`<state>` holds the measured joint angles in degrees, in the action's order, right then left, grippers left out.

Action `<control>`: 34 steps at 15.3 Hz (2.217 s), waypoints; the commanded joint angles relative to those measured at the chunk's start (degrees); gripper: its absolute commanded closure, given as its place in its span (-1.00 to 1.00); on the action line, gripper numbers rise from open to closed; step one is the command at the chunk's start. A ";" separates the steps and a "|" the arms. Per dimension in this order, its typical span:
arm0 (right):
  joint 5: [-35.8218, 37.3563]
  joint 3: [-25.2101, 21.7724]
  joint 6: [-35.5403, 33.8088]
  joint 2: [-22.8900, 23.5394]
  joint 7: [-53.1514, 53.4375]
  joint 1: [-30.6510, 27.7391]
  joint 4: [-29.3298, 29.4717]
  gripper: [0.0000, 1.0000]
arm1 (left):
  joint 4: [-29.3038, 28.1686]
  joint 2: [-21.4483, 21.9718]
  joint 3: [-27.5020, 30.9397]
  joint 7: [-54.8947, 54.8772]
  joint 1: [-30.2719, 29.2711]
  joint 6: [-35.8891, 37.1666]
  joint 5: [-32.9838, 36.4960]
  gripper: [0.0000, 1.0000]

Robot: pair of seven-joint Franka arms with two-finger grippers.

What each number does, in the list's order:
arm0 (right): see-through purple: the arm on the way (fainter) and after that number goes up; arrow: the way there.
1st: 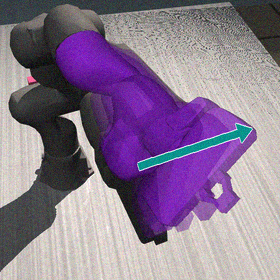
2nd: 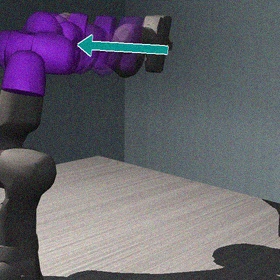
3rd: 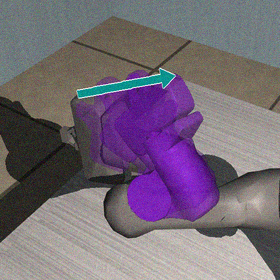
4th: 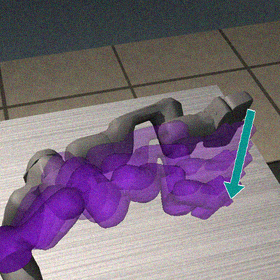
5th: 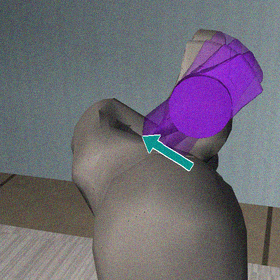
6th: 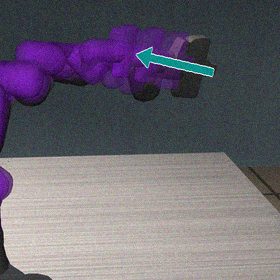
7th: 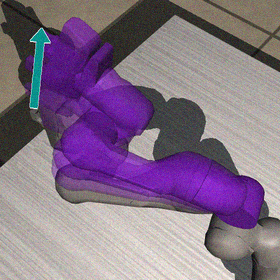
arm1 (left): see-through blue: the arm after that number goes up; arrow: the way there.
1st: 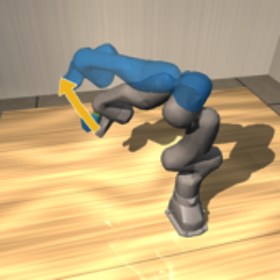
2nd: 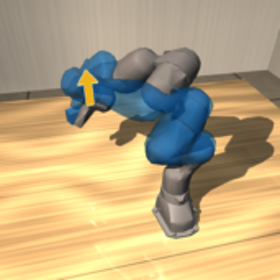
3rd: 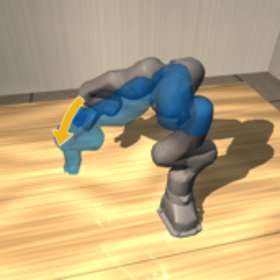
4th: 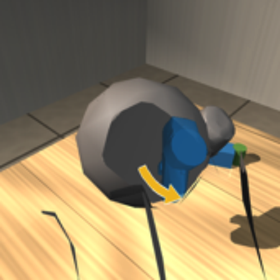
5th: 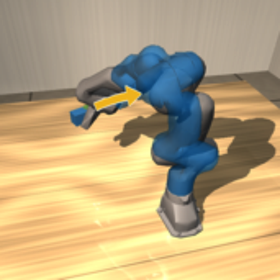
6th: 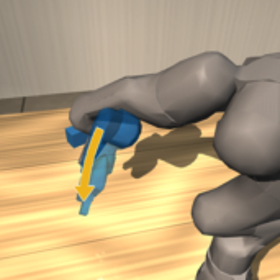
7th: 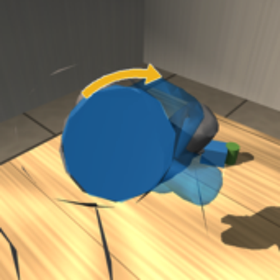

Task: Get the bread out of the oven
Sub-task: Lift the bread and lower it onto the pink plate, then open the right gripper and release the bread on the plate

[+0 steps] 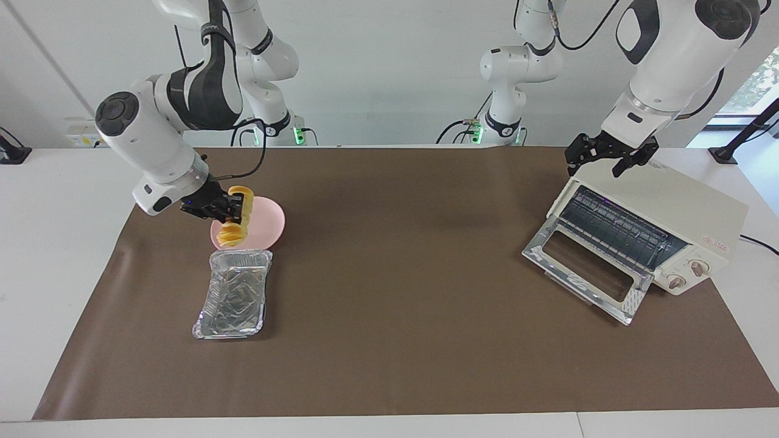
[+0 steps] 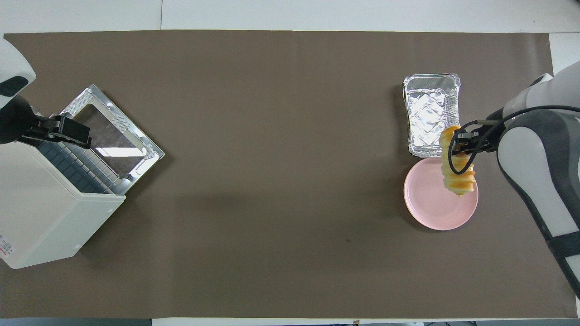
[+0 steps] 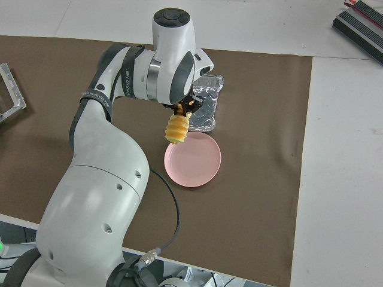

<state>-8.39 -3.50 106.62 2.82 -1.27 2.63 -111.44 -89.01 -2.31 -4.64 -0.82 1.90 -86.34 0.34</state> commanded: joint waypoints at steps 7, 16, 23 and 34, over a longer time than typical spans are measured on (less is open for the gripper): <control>0.74 0.52 12.02 -11.69 0.39 -0.52 -22.59 0.42 | -1.87 1.69 -0.11 -0.76 -0.66 -0.76 -1.31 -1.00; 0.74 0.52 26.00 -5.37 -3.47 -2.19 -25.50 0.37 | -1.87 1.69 -0.11 -0.76 -0.66 -0.76 -1.31 -1.00; 0.74 0.60 26.10 -5.10 -2.86 -1.48 -25.76 -0.79 | -1.87 1.69 -0.11 -0.76 -0.66 -0.76 -1.31 -1.00; 1.18 0.34 19.77 1.05 -5.41 -2.54 -10.30 -1.00 | -1.87 1.69 -0.11 -0.76 -0.66 -0.76 -1.31 -1.00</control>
<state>-7.96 -3.31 127.90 0.80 -4.71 1.07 -126.14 -89.01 -2.31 -4.64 -0.82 1.89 -86.33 0.34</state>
